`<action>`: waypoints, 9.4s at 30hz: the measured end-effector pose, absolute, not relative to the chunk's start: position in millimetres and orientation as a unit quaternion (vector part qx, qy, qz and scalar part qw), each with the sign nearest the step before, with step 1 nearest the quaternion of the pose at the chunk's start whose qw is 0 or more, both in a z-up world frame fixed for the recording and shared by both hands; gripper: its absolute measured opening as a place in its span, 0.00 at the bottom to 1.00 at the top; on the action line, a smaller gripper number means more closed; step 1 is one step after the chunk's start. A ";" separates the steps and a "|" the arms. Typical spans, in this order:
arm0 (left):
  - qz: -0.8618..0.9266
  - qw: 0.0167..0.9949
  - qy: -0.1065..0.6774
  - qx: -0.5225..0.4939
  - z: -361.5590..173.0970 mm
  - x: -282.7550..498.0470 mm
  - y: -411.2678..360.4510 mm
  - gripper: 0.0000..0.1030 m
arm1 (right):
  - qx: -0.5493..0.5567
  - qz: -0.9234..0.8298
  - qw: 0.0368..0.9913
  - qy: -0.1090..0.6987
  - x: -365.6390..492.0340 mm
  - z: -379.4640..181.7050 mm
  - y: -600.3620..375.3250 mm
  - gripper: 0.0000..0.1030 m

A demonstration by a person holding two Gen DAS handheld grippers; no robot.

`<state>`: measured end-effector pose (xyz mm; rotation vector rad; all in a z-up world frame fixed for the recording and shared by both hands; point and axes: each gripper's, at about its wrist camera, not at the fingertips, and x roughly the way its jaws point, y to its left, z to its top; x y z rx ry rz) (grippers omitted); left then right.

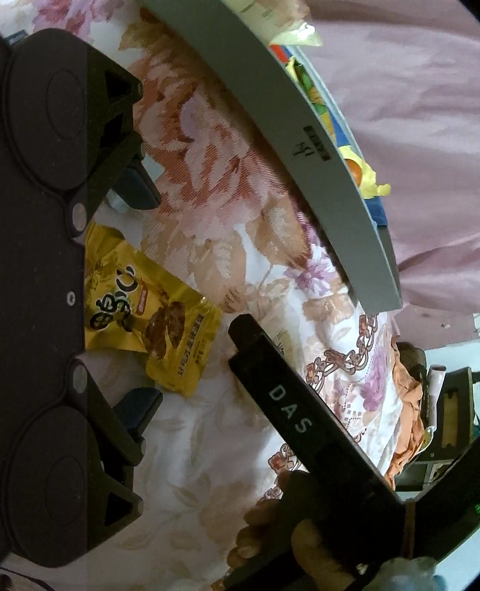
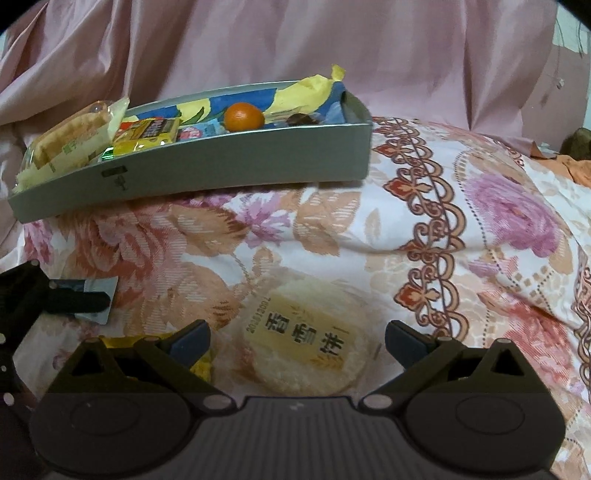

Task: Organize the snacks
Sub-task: 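Grasp the gold candy bag with the left tool while the right tool grasps the round rice cake pack, then lift the gold bag and rice cake pack and carry both over the grey tray, then lower the gold bag and rice cake pack into the tray and open both tools, then withdraw both tools from the tray back over the remaining snacks, then grasp the navy stick packet with the left tool while the right tool grasps the dark leaf snack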

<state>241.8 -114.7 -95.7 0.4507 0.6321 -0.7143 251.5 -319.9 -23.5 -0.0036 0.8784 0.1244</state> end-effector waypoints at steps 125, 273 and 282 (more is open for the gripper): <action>-0.130 0.924 0.314 -0.177 42.7 482.3 -35.1 0.52 | 0.046 0.166 0.899 0.403 508.7 73.4 -275.7 0.76; -0.126 0.917 0.374 0.058 -47.3 243.8 36.5 0.99 | -0.030 0.057 0.892 0.447 198.5 -2.2 -257.3 1.00; -0.194 0.908 0.300 0.218 -62.6 253.2 3.4 0.99 | -0.020 0.054 0.893 0.447 212.5 -9.9 -257.1 1.00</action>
